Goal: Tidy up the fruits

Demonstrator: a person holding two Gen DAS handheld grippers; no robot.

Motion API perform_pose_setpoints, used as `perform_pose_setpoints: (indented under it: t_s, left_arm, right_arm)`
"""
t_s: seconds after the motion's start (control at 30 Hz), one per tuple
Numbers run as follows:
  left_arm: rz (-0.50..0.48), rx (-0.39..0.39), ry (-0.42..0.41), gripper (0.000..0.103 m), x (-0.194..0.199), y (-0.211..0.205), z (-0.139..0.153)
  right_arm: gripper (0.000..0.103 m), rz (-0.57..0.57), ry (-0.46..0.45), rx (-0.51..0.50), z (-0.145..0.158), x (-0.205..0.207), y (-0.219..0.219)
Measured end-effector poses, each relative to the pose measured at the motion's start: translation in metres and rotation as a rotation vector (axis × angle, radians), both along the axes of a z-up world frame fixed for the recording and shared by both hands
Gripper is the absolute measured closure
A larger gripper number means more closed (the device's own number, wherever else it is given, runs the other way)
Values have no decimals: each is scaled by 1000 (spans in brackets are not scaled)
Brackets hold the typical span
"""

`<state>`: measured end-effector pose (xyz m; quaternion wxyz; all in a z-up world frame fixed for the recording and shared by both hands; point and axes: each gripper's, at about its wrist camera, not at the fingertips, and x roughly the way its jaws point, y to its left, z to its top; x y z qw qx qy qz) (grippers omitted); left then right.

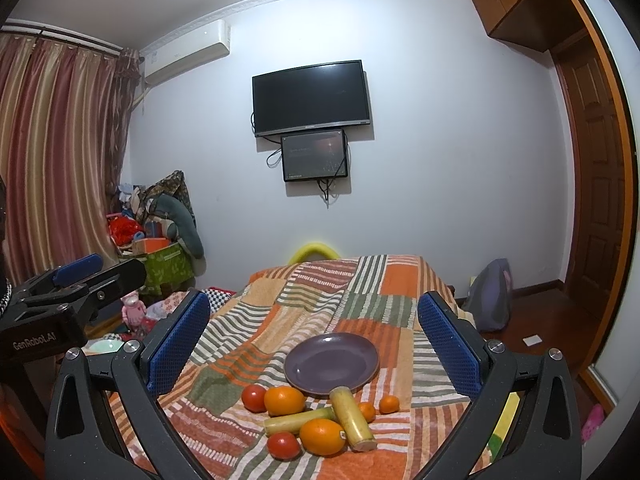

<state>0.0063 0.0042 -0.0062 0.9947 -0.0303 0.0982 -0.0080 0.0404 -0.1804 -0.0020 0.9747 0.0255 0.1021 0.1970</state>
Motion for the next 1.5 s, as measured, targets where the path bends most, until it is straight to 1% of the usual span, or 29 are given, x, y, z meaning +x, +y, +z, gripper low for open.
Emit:
perform_pose_setpoints:
  t_s: [0.13,0.27,0.33,0.4,0.43,0.5,0.6,0.67,0.73,0.87,0.97,1.03,1.13,1.23,1.27,1.4,1.43,1.5]
  left_arm:
    - [-11,3,9,0,4,0,-3]
    - [-20,13,38,0,14,1,-9]
    - [-24,17,58,1,20,2,-14]
    - [-28,26,86,9,29,1,-18]
    - [-30,29,98,15,32,1,-21]
    - [-40,33,139,19,43,3,-27]
    - [-46,34,198,24,61,7,-41]
    - [-39,44,227,31,71,8,-50]
    - [-38,52,269,32,83,12,-61]
    - [-52,31,350,32,106,22,-85]
    - [-51,16,395,32,120,29,-100]
    - [-51,1,433,32,131,34,-112]
    - [-42,0,471,32,143,38,-126]
    - [-38,16,503,28,153,38,-140]
    - [-44,19,522,26,157,37,-147]
    - [-85,36,575,26,166,32,-164]
    - [-95,41,587,25,166,30,-168]
    - [-105,48,607,19,166,28,-173]
  right_arm:
    - [0,-6,19,-11,-5,8,0]
    - [0,-6,52,-18,-15,16,-1]
    - [3,-8,76,-23,-21,21,-4]
    - [9,-2,103,-32,-27,28,-6]
    - [13,-2,115,-39,-30,31,-6]
    - [14,-5,140,-56,-37,38,-8]
    - [20,-2,179,-76,-48,48,-11]
    - [28,11,216,-84,-56,56,-13]
    - [32,20,252,-93,-64,63,-15]
    - [39,28,322,-123,-84,77,-15]
    - [43,47,378,-133,-95,88,-15]
    - [45,52,410,-141,-104,96,-14]
    - [45,74,462,-148,-117,102,-11]
    - [45,97,507,-151,-129,106,-9]
    - [45,107,522,-147,-133,107,-9]
    - [45,133,573,-129,-143,109,-3]
    - [45,137,583,-126,-145,108,-2]
    - [45,149,604,-121,-148,108,0]
